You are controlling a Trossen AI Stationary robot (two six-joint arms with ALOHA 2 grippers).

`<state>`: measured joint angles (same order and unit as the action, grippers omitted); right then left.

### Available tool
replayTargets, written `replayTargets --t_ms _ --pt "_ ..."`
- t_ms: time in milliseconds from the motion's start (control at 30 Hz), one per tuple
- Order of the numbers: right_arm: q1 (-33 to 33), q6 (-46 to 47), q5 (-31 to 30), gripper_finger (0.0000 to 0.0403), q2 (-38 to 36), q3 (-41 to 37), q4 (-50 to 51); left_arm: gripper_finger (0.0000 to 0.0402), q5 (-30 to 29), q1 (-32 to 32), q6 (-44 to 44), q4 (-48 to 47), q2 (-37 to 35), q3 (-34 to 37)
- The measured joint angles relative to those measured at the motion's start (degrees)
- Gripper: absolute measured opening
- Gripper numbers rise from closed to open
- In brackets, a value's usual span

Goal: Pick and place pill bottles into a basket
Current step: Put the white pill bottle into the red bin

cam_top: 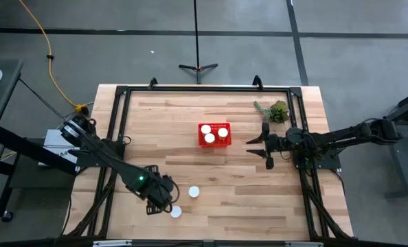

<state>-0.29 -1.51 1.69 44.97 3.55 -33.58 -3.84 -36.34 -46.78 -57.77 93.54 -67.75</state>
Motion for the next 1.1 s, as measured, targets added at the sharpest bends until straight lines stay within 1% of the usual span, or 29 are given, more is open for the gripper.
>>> replayTargets --t_ms 200,333,500,700,900,1000,1100 --pt "-0.01 -0.01 0.00 0.0139 0.00 0.00 -0.05 0.0330 -0.74 -0.07 -0.32 -0.60 1.08 0.06" --pt "-0.01 -0.01 0.00 0.0139 0.06 0.00 0.07 0.0330 -0.47 -0.07 0.68 2.00 2.61 0.00" --pt "0.00 0.00 0.00 0.0139 0.03 0.00 0.36 0.0330 0.46 -0.07 1.46 0.27 4.63 0.02" --pt "-0.01 -0.01 -0.01 0.0139 0.01 0.00 0.43 0.0330 0.74 -0.07 1.46 1.45 6.71 0.04" --pt "0.01 -0.01 0.00 0.0139 0.04 0.00 0.39 0.0330 0.82 -0.07 1.77 0.23 7.66 0.04" --pt "-0.01 -0.01 -0.01 0.0139 0.04 0.00 0.38 0.0318 0.81 -0.07 3.08 1.38 7.65 0.04" --pt "-0.01 -0.01 -0.02 0.0139 0.04 0.00 0.52 0.0290 0.83 -0.07 3.23 1.05 7.64 0.04"
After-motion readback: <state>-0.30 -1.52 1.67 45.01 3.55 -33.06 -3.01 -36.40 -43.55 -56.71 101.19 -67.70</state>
